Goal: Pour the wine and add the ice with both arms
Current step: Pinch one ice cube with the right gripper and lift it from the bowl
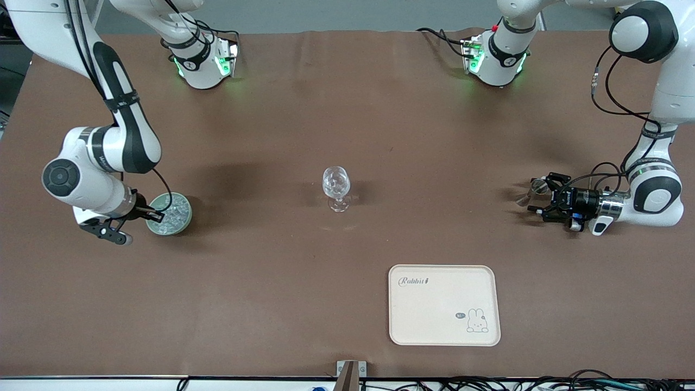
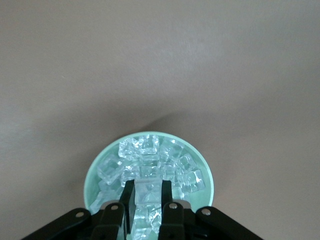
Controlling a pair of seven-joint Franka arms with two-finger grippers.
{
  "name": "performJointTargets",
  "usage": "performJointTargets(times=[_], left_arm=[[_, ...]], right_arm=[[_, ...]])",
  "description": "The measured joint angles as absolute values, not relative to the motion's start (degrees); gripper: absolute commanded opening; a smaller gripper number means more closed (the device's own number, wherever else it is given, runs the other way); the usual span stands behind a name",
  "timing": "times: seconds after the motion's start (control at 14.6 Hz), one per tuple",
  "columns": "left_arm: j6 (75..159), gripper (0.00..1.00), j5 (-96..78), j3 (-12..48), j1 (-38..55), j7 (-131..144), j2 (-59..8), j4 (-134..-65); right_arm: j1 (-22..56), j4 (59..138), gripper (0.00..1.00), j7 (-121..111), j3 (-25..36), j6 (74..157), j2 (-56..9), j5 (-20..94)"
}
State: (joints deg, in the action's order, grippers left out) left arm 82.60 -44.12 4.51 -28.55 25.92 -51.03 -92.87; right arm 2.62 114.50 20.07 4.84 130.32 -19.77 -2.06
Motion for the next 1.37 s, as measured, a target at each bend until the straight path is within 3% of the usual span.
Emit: performJointTargets(times=[0.82, 0.89, 1.17, 1.37], left_arm=[[82.7, 0.97, -44.1, 4.5, -28.6, 22.8, -51.2, -93.8], [82.7, 0.92, -44.1, 4.5, -28.6, 22.8, -51.2, -93.9], [82.7, 0.45, -44.1, 4.5, -28.8, 22.2, -51.2, -94.0], [82.7, 0.19, -44.1, 4.5, -29.3, 20.2, -51.2, -94.0]], right_arm=[[1.6, 95.4, 0.00, 12.8, 5.3, 112.7, -12.1, -2.1], [1.5, 93.7, 0.00, 12.8, 5.3, 109.9, -11.6, -2.1], [1.6, 87.0, 0.00, 12.5, 5.1, 101.9, -10.7, -2.1], [1.5, 84.7, 0.00, 12.3, 5.1, 98.7, -8.9, -2.1]])
